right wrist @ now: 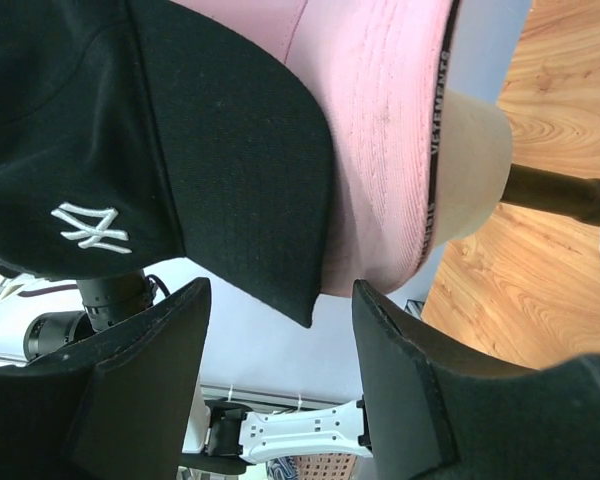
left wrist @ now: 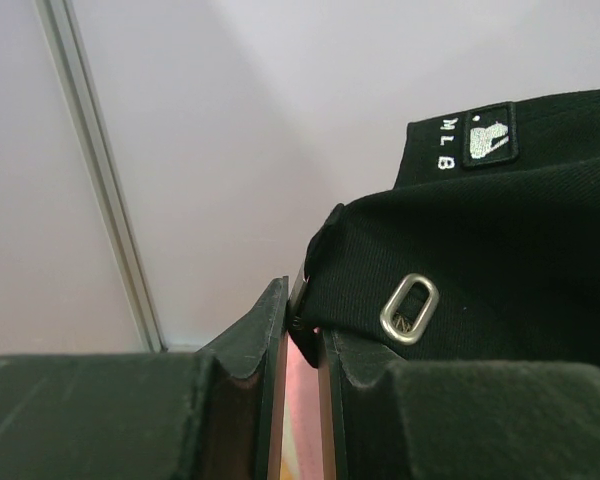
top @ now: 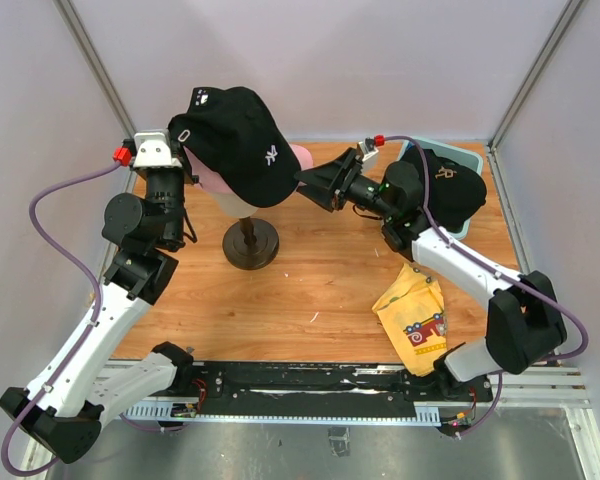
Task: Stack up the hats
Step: Stack the hat on the hat.
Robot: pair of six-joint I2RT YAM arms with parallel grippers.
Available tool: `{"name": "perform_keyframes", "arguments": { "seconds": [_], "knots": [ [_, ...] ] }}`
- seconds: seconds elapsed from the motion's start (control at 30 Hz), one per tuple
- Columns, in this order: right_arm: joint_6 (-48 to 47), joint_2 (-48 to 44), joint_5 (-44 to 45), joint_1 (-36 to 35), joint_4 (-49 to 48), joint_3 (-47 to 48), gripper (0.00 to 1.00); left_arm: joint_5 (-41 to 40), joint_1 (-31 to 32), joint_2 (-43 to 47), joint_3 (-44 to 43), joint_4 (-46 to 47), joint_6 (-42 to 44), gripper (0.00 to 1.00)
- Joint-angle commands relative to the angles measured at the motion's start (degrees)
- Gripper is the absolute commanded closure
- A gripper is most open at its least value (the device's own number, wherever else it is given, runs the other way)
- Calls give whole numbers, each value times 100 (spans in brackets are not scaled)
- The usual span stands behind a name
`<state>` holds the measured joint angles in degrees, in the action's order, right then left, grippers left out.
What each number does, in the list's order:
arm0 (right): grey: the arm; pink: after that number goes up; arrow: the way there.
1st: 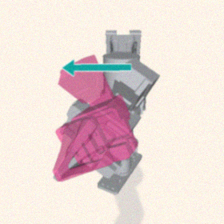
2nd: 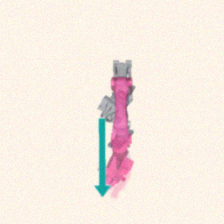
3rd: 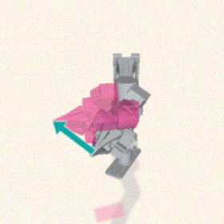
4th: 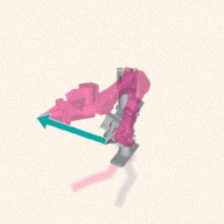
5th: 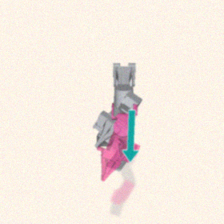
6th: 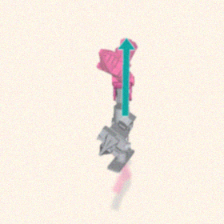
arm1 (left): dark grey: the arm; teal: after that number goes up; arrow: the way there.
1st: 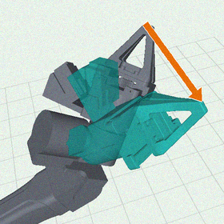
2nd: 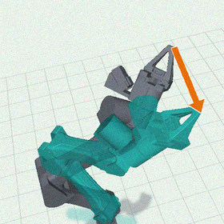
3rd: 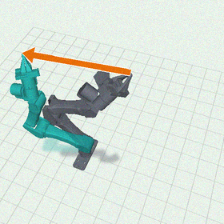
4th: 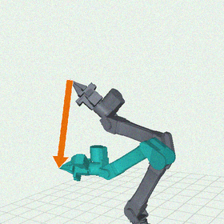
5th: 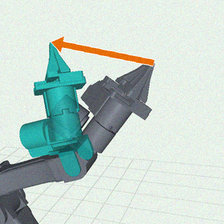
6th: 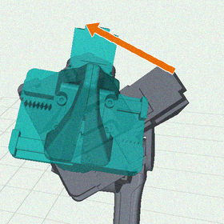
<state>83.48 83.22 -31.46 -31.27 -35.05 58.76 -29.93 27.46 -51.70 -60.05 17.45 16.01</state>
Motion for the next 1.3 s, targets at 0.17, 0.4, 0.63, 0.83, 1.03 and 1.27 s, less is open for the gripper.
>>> {"name": "perform_keyframes", "arguments": {
  "seconds": [0.17, 0.4, 0.63, 0.83, 1.03, 1.27],
  "knots": [
    [-53, 186, -61, -219, -393, 389, 41, -139, 14, 1, -191, 58, -10, 100],
    [280, 398, -84, -272, -1020, 337, 46, -123, 13, -15, -166, 23, -39, 99],
    [596, 400, -66, -267, -1566, 289, 66, -140, 14, -16, -136, 69, -23, 100],
    [947, 224, -33, -191, -1791, 205, 79, -178, 18, -16, -147, 137, 45, 100],
    [1290, 204, -181, 230, -1854, 544, 92, -265, 16, 19, -97, 332, 207, 100],
    [2144, 684, -384, 814, -2405, 1217, 98, -309, 16, 5, -77, 537, 322, 99]
  ]
}}
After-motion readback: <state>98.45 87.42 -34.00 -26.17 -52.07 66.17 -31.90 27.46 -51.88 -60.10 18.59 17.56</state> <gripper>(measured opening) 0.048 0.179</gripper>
